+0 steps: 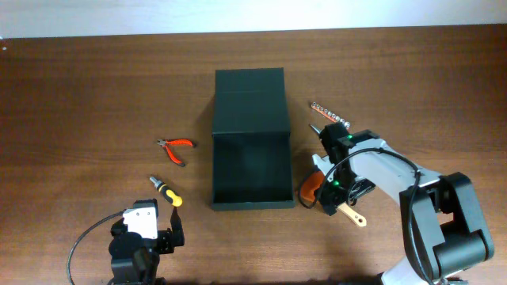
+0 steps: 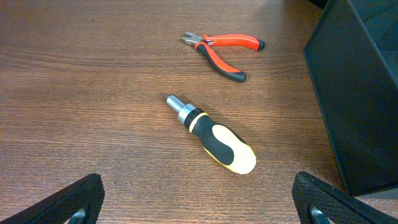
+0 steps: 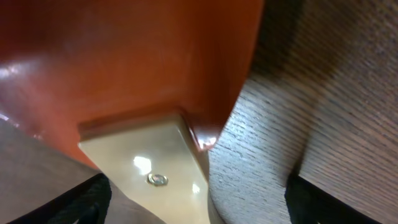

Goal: Pack container
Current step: 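Move the right gripper down and grasp the orange scraper's wooden handle, then lift the scraper with the right gripper and drop it into the box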

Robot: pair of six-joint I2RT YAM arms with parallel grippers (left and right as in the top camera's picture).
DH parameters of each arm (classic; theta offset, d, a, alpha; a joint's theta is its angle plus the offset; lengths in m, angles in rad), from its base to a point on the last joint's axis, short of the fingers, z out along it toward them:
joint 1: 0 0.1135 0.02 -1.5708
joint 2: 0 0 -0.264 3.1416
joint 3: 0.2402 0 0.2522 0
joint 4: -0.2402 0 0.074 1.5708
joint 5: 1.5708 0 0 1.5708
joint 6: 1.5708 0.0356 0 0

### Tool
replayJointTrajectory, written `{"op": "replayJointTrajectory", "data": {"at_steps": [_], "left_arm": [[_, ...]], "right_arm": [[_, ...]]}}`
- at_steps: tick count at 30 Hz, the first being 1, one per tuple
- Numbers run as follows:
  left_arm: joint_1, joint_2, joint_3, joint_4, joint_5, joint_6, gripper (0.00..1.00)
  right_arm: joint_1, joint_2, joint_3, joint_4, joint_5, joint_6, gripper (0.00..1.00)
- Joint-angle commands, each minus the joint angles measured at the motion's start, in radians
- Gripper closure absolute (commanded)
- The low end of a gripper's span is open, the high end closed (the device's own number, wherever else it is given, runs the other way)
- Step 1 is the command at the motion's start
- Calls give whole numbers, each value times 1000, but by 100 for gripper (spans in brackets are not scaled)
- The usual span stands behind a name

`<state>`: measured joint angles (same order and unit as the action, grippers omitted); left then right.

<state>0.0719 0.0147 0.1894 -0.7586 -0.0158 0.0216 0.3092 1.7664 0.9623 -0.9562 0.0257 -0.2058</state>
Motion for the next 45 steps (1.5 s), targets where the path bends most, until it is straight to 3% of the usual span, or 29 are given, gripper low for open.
{"op": "replayJointTrajectory", "data": {"at_steps": [1,11,17,24,31,45], "left_arm": [[5,-9,-5,3,-3,-6,1],[5,-9,-5,3,-3,-6,1],[5,-9,-5,3,-3,-6,1],[5,-9,-5,3,-3,-6,1],[5,-9,-5,3,-3,-6,1],[5,-9,-5,3,-3,-6,1]], "right_arm": [[26,8,-22,24,-1,50,15],[24,8,-22,31,-27,59,51],[24,8,-22,35,-44,58,54],[24,8,-22,35,-44,58,75],[24,7,-20,33,-44,94,85],[24,-13,106,-43,-48,137,91]]}}
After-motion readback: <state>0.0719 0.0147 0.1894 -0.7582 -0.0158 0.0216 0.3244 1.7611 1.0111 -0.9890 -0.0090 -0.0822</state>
